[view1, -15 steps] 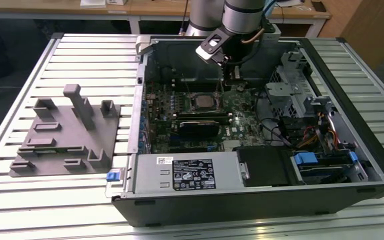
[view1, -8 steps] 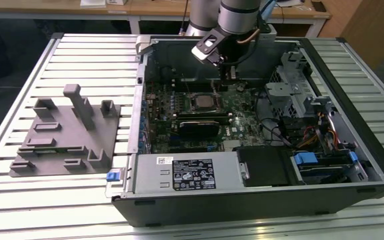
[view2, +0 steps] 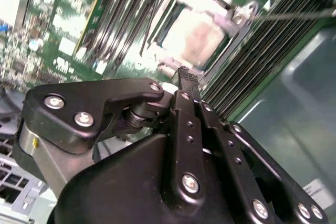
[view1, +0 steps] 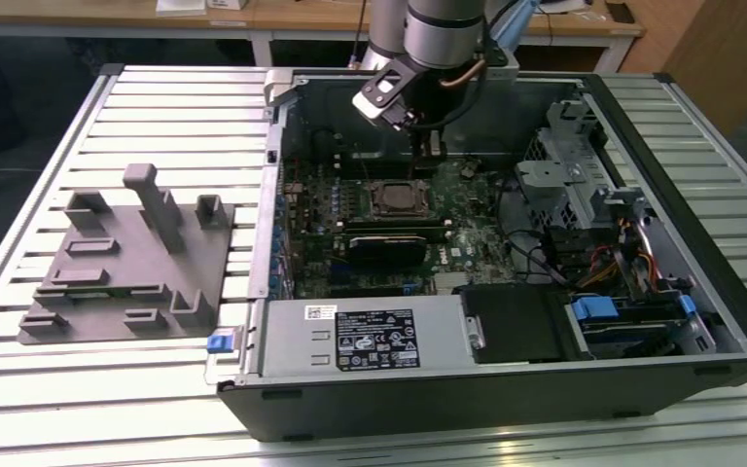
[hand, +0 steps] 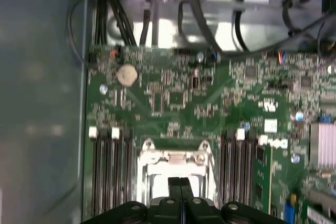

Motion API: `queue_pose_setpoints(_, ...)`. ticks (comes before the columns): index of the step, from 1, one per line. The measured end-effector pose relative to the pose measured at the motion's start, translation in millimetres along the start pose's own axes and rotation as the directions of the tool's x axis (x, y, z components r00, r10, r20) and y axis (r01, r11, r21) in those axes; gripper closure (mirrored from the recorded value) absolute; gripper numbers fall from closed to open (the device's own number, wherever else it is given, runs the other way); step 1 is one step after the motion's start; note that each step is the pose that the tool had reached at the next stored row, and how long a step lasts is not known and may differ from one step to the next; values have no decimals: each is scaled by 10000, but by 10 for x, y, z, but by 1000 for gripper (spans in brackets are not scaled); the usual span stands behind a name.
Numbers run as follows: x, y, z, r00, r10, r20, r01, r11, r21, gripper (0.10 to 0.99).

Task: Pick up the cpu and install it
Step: 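Close the cpu cover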

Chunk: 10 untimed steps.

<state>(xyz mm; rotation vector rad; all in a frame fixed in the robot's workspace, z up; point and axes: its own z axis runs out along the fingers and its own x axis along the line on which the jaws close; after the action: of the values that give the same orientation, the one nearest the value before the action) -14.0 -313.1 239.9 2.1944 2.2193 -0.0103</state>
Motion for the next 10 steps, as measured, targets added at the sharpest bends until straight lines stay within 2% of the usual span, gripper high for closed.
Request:
queue_pose_setpoints(3,-1,-74,12,10000,1,-1,-1,10000,15,980)
queue_pose_setpoints(10,-4,-82,21,10000,0,-4,0,10000,21,980)
